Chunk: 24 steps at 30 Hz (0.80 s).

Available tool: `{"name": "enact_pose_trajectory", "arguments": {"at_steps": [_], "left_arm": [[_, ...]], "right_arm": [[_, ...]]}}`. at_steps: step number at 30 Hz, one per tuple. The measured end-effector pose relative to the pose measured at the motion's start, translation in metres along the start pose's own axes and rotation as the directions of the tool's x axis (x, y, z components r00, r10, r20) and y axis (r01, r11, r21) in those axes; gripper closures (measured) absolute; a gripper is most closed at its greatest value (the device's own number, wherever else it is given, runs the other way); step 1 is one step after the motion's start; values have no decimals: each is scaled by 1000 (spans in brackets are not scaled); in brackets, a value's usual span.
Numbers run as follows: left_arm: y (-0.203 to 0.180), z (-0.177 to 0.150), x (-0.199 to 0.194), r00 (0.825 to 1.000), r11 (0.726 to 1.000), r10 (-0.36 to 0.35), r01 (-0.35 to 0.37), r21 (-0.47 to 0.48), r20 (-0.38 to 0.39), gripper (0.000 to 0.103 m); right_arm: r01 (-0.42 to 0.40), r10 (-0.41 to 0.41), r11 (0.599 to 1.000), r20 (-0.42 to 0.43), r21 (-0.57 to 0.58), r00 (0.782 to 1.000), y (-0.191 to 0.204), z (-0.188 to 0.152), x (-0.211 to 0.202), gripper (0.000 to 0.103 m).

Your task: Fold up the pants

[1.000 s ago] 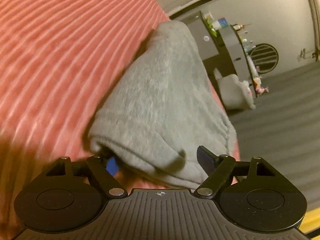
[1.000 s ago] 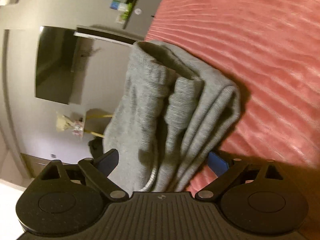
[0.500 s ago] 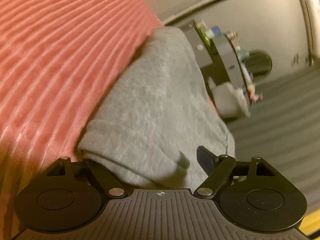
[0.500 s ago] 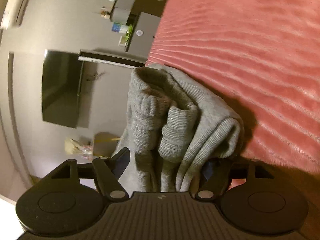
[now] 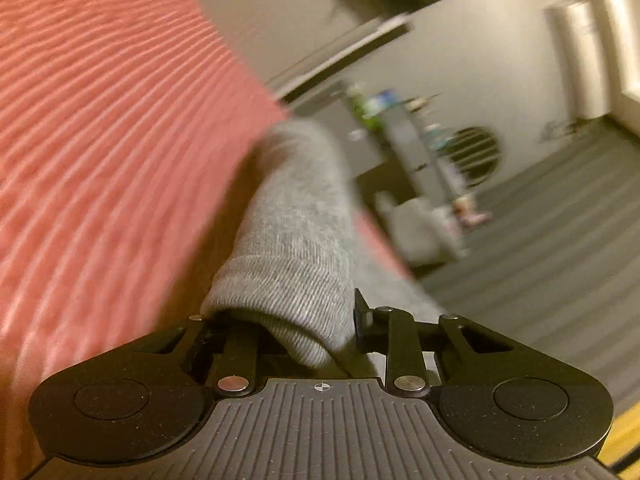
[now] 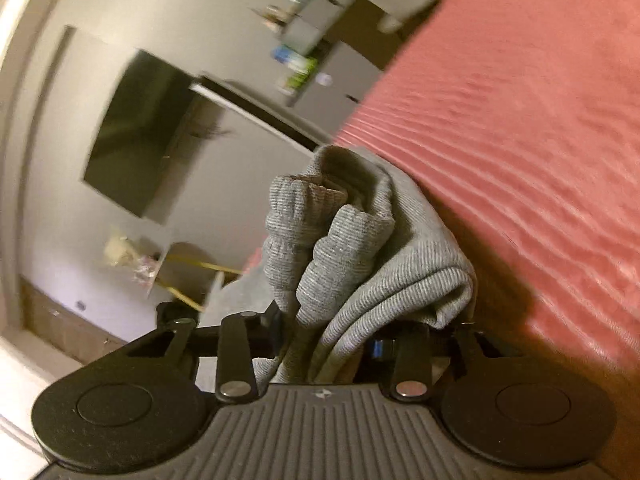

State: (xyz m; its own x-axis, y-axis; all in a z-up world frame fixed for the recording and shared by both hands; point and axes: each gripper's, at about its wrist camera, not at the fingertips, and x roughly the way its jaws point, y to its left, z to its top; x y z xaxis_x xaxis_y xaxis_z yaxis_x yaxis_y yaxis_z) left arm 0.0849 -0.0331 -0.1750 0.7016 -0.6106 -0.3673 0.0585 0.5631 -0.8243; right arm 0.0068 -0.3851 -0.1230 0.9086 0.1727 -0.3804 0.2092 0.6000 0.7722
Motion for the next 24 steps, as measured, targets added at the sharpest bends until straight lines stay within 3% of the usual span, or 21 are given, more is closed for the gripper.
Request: {"name": "enact_pose_trajectory", "arguments": {"at_steps": [1,2,3,5,8,10,11,13,15,17,19,22,23,24], "left_arm": [[8,-2,12,996,996,80,-82,-23,-49,73],[16,-3,19,991,992,107,-112,-61,-74,72],[19,-1,19,994,991,82,-89,-98,-69,72],[8,3,15,994,994,79,-84,-65,-69,72],[-10,0,-4,1000,998,2,-3,56,15,72],[-5,-1,4,998,998,59,-58,30,-27,69],[5,-1,14,989,992,124,-126,-22,-76,68],[14,3,14,992,990,90,-99,-97,-90,67],[6,9,6,991,992,87,-95,-78,-99,63],[3,13,-13,995,993,56,-64,-98,-82,53],[-5,14,-33,997,992,65,-70,-101,-51,49],[-21,13,-61,992,992,125,-125,17,-4,42],[-26,9,-65,989,987,145,-146,67,23,31],[-35,8,-66,984,976,171,-177,129,50,30]], "right_arm": [[52,-52,998,-27,-18,998,-1,-3,7,65],[121,-124,992,-68,-36,990,-6,-8,16,63],[156,-160,987,-91,-41,983,-12,-12,21,62],[145,-148,988,-81,-44,986,-9,-10,18,63],[89,-92,994,-38,-59,995,-3,-11,1,62],[75,-77,995,-24,-63,997,-3,-9,-3,62],[108,-111,992,-47,-60,993,-5,-9,0,61],[157,-161,987,-113,-45,980,-14,-10,12,57],[137,-138,990,-138,-20,981,-15,-4,5,50],[156,-158,987,-136,-25,978,-14,3,-9,42],[151,-155,988,-126,-36,980,-12,5,-28,42],[185,-198,971,-75,-149,977,5,3,-52,42],[200,-213,960,-49,-195,976,12,5,-54,42],[199,-208,948,-11,-248,978,22,5,-58,45]]}}
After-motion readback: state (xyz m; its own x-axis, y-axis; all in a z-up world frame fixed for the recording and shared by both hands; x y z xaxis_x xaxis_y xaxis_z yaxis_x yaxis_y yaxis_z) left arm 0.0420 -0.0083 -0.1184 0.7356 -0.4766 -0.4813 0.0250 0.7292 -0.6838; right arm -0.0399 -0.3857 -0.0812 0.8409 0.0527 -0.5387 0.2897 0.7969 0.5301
